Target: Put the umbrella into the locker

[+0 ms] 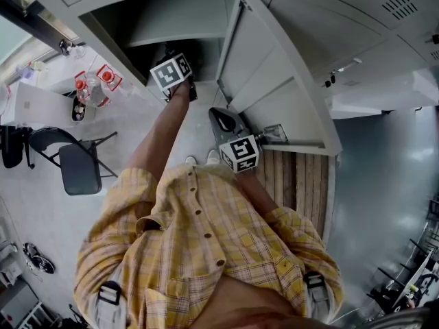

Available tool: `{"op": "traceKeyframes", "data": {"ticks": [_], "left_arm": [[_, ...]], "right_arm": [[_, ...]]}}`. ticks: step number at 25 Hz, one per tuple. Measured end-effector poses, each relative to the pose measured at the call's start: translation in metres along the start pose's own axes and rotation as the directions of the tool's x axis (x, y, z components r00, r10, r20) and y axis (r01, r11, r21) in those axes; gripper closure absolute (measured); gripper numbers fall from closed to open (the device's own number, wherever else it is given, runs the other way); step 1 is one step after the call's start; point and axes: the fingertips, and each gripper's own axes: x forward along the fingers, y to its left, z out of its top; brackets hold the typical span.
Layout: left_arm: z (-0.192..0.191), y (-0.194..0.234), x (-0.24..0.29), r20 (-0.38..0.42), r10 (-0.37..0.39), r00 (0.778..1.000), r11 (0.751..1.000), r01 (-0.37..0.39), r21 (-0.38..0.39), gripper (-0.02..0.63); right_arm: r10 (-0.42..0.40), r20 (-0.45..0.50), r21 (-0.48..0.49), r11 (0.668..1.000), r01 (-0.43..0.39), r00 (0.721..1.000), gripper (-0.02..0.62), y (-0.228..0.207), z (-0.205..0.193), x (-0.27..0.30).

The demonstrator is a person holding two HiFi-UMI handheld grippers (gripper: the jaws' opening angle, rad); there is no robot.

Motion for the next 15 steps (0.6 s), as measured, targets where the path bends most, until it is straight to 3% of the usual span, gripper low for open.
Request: {"op": "traceKeyframes", "data": {"ticks": [15], "left_arm": [[0.0067, -0.0012, -0.0079, 0.056, -0.051, 0.997, 0.998, 0.053, -0.041, 0.367]], "right_arm": [[0.003, 0.002, 0.003, 1.0, -0.003, 1.0, 0.597, 0.0038, 0.0008, -0.0036]]}}
